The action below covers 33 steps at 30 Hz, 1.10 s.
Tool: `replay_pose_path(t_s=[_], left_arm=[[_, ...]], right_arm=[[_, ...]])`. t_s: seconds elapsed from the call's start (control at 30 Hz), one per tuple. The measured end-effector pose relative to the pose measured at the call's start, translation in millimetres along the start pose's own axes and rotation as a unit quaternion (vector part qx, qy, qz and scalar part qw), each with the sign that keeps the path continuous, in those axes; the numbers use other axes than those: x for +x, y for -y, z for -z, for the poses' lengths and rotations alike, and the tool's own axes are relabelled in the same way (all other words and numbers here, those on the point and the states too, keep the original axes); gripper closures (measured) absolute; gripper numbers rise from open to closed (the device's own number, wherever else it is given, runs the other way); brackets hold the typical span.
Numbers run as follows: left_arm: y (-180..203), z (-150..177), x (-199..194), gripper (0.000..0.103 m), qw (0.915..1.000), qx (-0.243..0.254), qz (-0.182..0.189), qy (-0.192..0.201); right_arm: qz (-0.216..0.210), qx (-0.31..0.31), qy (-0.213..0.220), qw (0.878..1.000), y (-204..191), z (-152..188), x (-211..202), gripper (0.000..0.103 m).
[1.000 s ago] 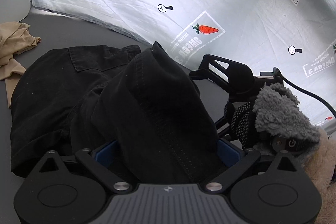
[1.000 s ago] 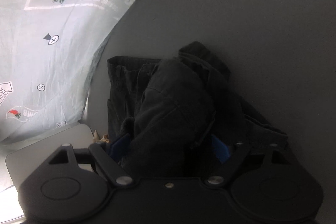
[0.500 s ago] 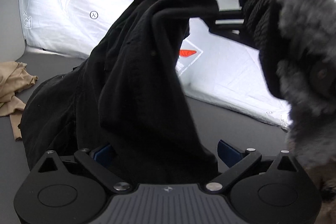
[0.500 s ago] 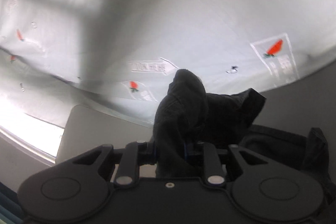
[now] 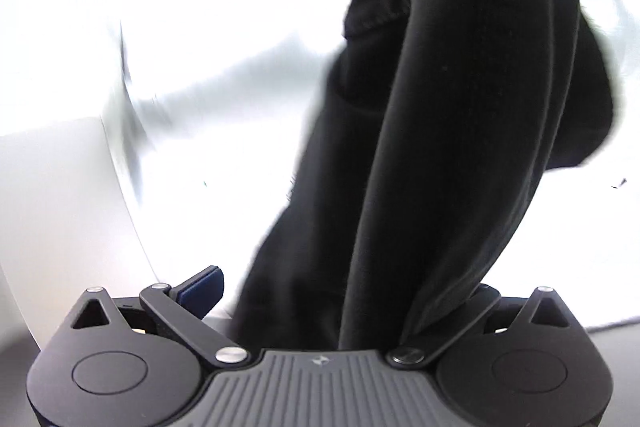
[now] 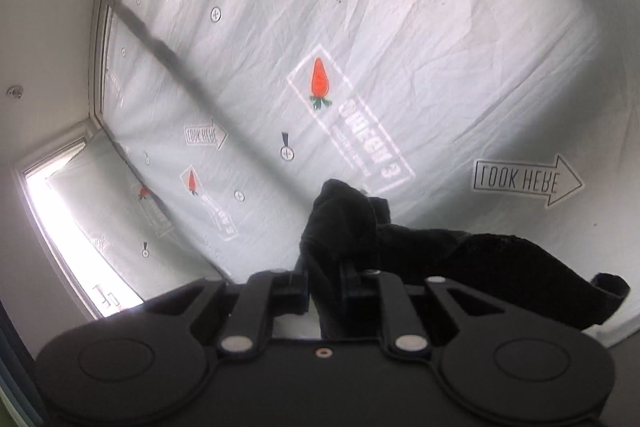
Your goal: Fold clothes
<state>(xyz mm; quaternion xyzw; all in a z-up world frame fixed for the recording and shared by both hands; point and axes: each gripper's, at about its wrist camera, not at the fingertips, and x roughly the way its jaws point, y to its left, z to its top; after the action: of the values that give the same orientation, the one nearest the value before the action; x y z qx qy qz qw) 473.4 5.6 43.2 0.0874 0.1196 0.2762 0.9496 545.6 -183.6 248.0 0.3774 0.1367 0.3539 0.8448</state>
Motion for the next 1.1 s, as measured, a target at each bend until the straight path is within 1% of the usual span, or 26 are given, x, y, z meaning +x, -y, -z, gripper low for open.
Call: replay_pose_path(t_s=[0.1, 0.13, 0.2, 0.23, 0.27, 0.3, 0.37, 0.4, 0.43, 0.47, 0.5, 0.53, 0.57, 0.6, 0.63, 0.67, 0.7, 0.73, 0.77, 0.83, 0.87, 0.93, 0.97, 1.03, 1.1], left_arm=[[-22, -31, 15, 0.0, 0.9989, -0.003, -0.024, 0.041], [-27, -40, 16, 0.0, 0.9977, 0.007, -0.034, 0.059], [-39, -59, 5, 0.0, 0.9931, 0.025, -0.05, 0.103], [-46, -66, -4, 0.0, 0.99, 0.028, -0.056, 0.126], [-54, -69, -18, 0.0, 0.989, 0.033, -0.04, 0.139], [-62, -71, -32, 0.0, 0.9882, 0.039, -0.018, 0.147], [-70, -65, -60, 0.0, 0.988, 0.056, 0.064, 0.129], [-73, -53, -72, 0.0, 0.9858, 0.062, 0.117, 0.103], [-77, -38, -82, 0.0, 0.98, 0.068, 0.173, 0.071], [-75, -15, -87, 0.0, 0.9685, 0.07, 0.239, 0.013], [-72, 12, -90, 0.001, 0.948, 0.07, 0.306, -0.053], [-68, 40, -91, 0.001, 0.926, 0.07, 0.354, -0.112], [-63, 74, -91, 0.001, 0.9055, 0.067, 0.383, -0.17], [-62, 111, -86, 0.001, 0.8872, 0.058, 0.396, -0.23], [-60, 141, -81, 0.002, 0.8696, 0.049, 0.399, -0.286], [-57, 163, -79, 0.002, 0.853, 0.047, 0.4, -0.332], [-59, 179, -75, 0.004, 0.8411, 0.047, 0.391, -0.371], [-64, 189, -68, 0.006, 0.8381, 0.039, 0.373, -0.396], [-74, 193, -60, 0.006, 0.8447, 0.021, 0.352, -0.403], [-99, 182, -30, 0.005, 0.8668, -0.019, 0.312, -0.388], [-105, 182, -16, 0.005, 0.8764, -0.024, 0.289, -0.384], [-112, 186, 9, 0.005, 0.8934, -0.025, 0.24, -0.379], [-116, 188, 22, 0.005, 0.901, -0.026, 0.215, -0.376], [-123, 192, 48, 0.005, 0.9143, -0.027, 0.166, -0.369], [-130, 196, 73, 0.005, 0.9251, -0.027, 0.115, -0.361]], right_arm=[[-0.01, 0.01, 0.03, 0.999, 4, -22, -10, 0.089], [-0.015, 0.009, 0.041, 0.999, 5, -27, -17, 0.089], [-0.027, 0.015, 0.066, 0.997, 7, -35, -35, 0.089], [-0.038, 0.01, 0.083, 0.996, 9, -37, -52, 0.089], [-0.042, 0.0, 0.097, 0.994, 10, -37, -69, 0.089], [-0.043, -0.01, 0.108, 0.993, 12, -37, -87, 0.089], [-0.032, -0.022, 0.121, 0.992, 27, -26, -133, 0.089], [-0.02, -0.024, 0.121, 0.992, 36, -18, -154, 0.089], [0.009, -0.022, 0.121, 0.992, 53, -4, -182, 0.088], [0.05, -0.018, 0.116, 0.992, 69, 11, -204, 0.088], [0.092, -0.015, 0.109, 0.99, 86, 26, -225, 0.088], [0.18, -0.004, 0.089, 0.98, 110, 47, -244, 0.087], [0.266, 0.006, 0.067, 0.962, 134, 67, -262, 0.087], [0.349, 0.018, 0.044, 0.936, 159, 88, -280, 0.084], [0.422, 0.046, 0.0, 0.906, 189, 112, -295, 0.083], [0.489, 0.073, -0.044, 0.868, 218, 135, -310, 0.083], [0.519, 0.095, -0.057, 0.847, 234, 156, -322, 0.083], [0.549, 0.117, -0.07, 0.825, 250, 176, -334, 0.082], [0.576, 0.138, -0.082, 0.802, 265, 197, -345, 0.082], [0.564, 0.169, -0.057, 0.806, 269, 211, -351, 0.082], [0.557, 0.184, -0.045, 0.808, 272, 218, -354, 0.08], [0.533, 0.19, -0.038, 0.823, 274, 216, -335, 0.062], [0.523, 0.184, -0.043, 0.831, 276, 213, -324, 0.059], [0.516, 0.156, -0.057, 0.841, 276, 206, -295, 0.059], [0.508, 0.126, -0.069, 0.849, 277, 203, -270, 0.058]])
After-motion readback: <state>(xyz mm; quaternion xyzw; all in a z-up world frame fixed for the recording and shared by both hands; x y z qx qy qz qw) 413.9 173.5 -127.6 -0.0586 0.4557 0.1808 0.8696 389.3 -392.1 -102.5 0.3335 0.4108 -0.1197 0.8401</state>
